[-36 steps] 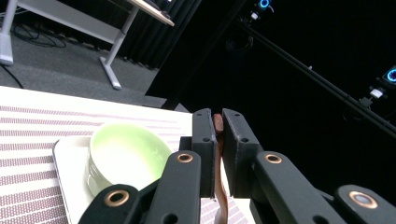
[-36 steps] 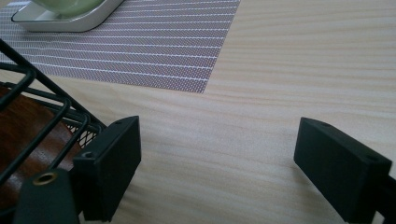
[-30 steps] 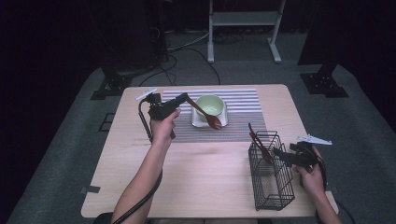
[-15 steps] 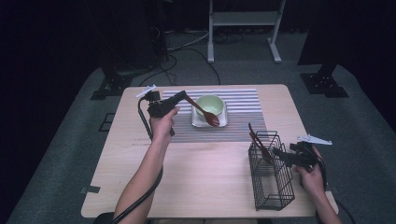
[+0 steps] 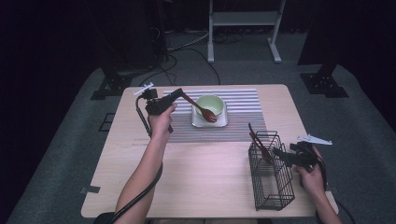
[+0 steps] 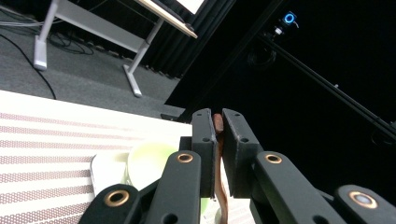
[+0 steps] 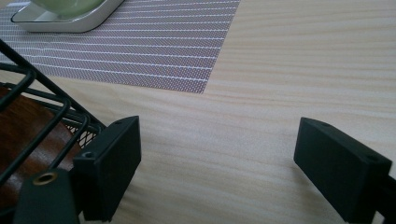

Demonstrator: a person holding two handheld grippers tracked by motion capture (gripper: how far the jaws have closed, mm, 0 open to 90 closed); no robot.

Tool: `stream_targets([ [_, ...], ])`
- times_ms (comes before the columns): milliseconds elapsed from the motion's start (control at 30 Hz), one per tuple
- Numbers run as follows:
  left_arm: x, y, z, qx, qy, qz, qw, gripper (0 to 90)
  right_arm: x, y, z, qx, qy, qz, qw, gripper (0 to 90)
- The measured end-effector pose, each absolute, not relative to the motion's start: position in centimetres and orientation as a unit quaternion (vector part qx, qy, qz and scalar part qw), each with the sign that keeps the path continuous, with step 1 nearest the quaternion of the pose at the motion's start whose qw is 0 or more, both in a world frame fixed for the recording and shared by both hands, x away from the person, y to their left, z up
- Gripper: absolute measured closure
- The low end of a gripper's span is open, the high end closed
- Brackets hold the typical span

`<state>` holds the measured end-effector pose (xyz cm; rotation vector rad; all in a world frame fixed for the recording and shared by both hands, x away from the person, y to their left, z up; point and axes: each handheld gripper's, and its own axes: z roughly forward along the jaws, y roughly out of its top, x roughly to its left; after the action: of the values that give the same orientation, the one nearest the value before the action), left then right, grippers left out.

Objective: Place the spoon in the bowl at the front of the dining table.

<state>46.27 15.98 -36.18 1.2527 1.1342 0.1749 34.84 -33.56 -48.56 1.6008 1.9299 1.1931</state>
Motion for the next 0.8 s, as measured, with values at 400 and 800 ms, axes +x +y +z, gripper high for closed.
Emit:
stream_targets([
  [400, 46.8, 16.3, -36.2, 0.540, 0.514, 0.088, 0.661, 84.2, 34.8, -33.6, -48.6, 0.567, 0.682, 0.426, 0.179, 13.4],
  [800, 47.5, 16.2, -35.7, 0.538, 0.515, 0.100, 0.660, 84.2, 34.8, -33.7, -48.6, 0.568, 0.681, 0.427, 0.177, 13.4],
])
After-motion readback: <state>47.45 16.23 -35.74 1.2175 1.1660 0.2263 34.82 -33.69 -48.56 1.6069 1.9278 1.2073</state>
